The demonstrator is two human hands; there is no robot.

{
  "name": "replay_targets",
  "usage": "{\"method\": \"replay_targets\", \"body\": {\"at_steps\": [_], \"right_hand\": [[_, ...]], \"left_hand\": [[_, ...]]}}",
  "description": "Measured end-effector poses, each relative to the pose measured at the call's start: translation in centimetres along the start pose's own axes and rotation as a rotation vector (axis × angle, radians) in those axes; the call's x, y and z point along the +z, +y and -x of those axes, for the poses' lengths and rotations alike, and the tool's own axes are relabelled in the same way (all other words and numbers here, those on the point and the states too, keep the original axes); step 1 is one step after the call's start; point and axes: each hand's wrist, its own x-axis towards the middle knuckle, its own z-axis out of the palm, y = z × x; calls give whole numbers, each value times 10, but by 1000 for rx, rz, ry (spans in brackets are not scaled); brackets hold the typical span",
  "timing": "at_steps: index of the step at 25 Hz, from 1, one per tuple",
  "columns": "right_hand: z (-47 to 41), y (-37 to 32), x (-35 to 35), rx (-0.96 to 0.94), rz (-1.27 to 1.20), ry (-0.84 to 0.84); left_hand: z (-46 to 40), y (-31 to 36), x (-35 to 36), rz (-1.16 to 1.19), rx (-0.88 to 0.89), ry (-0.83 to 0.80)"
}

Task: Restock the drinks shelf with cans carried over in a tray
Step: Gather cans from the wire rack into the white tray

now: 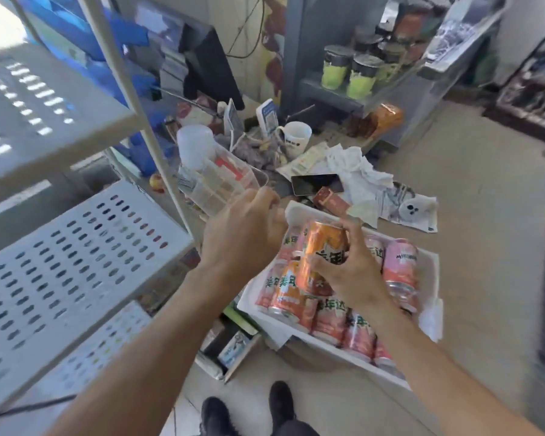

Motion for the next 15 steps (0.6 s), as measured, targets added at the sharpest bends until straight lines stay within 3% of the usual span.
{"method": "replay_targets", "body": {"at_steps": [7, 15], "right_hand": [[15, 71, 10, 247, 96, -23], [12, 86, 22, 391, 205, -67]], "left_hand": [[6, 15, 30, -23, 24, -101], [7, 18, 43, -24, -13, -122]]}}
